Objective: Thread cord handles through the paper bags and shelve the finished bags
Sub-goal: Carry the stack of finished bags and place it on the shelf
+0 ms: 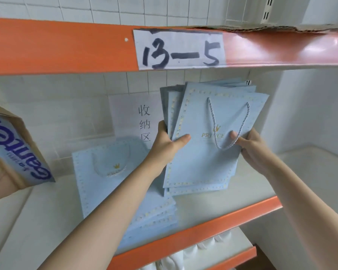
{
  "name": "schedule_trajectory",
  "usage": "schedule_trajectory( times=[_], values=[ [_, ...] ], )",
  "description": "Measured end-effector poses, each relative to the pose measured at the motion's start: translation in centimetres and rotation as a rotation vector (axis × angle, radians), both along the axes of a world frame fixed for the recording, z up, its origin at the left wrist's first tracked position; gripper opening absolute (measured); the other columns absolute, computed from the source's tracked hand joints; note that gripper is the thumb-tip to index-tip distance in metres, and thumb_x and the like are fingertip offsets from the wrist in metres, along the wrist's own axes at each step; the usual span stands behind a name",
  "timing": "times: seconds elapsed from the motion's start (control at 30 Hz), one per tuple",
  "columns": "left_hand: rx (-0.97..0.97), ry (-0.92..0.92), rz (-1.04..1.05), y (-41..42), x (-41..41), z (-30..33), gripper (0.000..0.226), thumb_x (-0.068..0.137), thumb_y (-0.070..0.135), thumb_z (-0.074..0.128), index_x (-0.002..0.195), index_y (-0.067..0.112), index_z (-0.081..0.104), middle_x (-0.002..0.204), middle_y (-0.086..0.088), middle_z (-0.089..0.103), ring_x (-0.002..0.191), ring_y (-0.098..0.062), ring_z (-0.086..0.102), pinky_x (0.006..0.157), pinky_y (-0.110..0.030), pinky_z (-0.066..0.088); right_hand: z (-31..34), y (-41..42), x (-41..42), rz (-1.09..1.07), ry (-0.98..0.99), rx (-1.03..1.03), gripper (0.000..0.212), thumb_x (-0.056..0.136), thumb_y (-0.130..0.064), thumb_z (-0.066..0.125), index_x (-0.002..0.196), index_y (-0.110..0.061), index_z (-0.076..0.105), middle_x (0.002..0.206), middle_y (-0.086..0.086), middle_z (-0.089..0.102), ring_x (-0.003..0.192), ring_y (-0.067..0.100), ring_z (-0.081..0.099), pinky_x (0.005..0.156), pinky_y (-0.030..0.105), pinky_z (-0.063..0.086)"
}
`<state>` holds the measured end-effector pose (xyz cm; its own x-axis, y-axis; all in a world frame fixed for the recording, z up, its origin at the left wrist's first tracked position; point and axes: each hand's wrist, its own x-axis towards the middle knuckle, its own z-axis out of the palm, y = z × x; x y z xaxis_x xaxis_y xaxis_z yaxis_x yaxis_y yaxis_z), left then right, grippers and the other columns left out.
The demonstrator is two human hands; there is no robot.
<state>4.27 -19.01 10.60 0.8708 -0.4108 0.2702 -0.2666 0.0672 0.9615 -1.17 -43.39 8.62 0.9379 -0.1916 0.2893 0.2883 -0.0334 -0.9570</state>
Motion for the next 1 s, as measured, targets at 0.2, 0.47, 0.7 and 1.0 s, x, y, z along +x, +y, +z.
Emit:
schedule_trajectory(
  times=[0.2, 0.47, 0.7, 1.0],
  values=[
    [0.183, 0.042, -0.104, -0.4, -1.1, -5.2, 0.077, 0.065, 0.018, 0.076, 0.12, 0.03, 0.024, 0.121, 0.014, 0.047, 0.108, 0.008, 0.049, 0.08, -0.011, 0.047, -3.4, -2.9, -2.2, 0.18, 0.178, 0.019, 0.07, 0.072, -0.019, 0.078, 0.132, -0.001, 0.047, 0.125, 0.016, 0.061, 0.114, 0.032, 0.059, 0.087, 0.034, 0.053],
    [0.246, -0.075, -0.018, -2.3, -1.1, -5.1, 0.065, 0.082, -0.001, 0.068, 0.119, 0.025, 0.021, 0.11, 0.022, 0.044, 0.098, 0.014, 0.048, 0.074, -0.002, 0.041, -1.7, -3.9, -1.9, 0.106, 0.026, 0.028, 0.066, 0.076, -0.004, 0.068, 0.136, -0.005, 0.041, 0.129, 0.014, 0.059, 0.117, 0.03, 0.058, 0.093, 0.038, 0.05],
    [0.02, -0.159, 0.0, -2.8, -1.0, -2.0, 0.106, 0.051, 0.077, 0.071, 0.13, 0.058, 0.002, 0.141, 0.011, 0.035, 0.132, -0.005, 0.039, 0.103, -0.024, 0.039, -2.0, -5.3, -3.2, 0.2, 0.087, -0.081, 0.051, 0.081, -0.006, 0.064, 0.13, -0.005, 0.051, 0.128, 0.011, 0.06, 0.119, 0.028, 0.057, 0.098, 0.038, 0.048],
    [0.048, -0.604, 0.108, -4.6, -1.0, 2.8, 0.026, 0.094, 0.026, 0.04, 0.106, 0.027, 0.063, 0.128, 0.009, 0.05, 0.13, 0.001, 0.036, 0.097, -0.005, 0.027, -1.8, -5.2, -2.7, 0.23, 0.093, -0.069, 0.057, 0.082, -0.012, 0.061, 0.136, -0.011, 0.045, 0.133, 0.007, 0.057, 0.123, 0.025, 0.053, 0.103, 0.039, 0.044]
  ],
)
